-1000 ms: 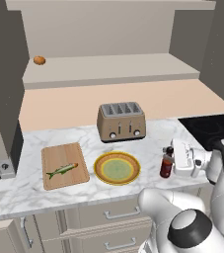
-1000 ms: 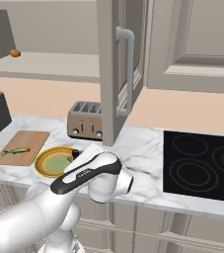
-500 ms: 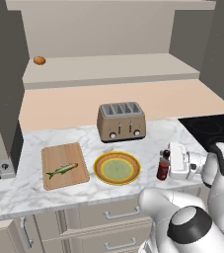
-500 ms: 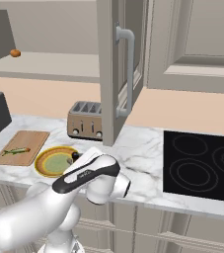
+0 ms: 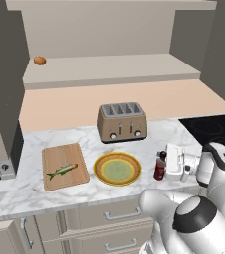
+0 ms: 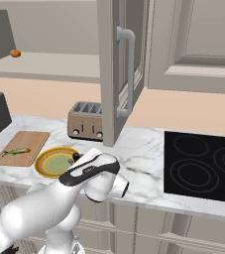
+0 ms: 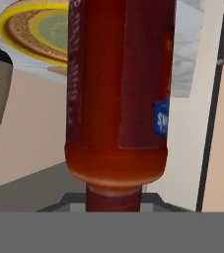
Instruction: Pick the fish from the plate and place it on the cutting board. Then pick the condiment bottle from the cabinet and place it next to the cutting board.
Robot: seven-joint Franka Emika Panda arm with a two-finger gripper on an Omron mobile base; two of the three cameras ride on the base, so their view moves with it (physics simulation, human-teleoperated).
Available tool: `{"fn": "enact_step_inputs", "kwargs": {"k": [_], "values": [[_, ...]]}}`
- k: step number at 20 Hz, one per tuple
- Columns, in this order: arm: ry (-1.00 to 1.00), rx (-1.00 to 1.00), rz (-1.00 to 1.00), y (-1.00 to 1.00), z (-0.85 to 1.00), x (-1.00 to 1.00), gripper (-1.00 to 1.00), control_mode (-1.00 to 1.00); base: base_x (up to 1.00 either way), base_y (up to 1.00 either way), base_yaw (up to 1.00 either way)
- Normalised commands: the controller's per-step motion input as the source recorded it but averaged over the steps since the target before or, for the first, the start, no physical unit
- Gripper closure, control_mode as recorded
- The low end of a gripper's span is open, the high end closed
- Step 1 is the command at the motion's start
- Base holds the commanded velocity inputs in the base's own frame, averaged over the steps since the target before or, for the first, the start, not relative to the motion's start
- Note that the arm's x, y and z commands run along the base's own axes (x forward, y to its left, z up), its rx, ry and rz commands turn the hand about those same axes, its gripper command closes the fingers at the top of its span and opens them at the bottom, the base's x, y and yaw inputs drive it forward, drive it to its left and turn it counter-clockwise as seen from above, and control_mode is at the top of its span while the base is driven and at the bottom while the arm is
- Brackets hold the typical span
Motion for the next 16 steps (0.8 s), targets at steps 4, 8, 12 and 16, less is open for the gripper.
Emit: {"fn": "enact_step_inputs", "kwargs": {"k": [4,8,12,16], "values": [[-0.02,0.00,0.00,0.00,-0.11,0.20,1.00,-1.00,0.00,0.00,0.00],[-0.03,0.00,0.00,0.00,-0.10,0.16,1.00,-1.00,0.00,0.00,0.00],[0.00,0.00,0.00,0.00,-0.19,0.13,1.00,-1.00,0.00,0.00,0.00],[0.00,0.00,0.00,0.00,-0.26,0.13,1.00,-1.00,0.00,0.00,0.00]]}}
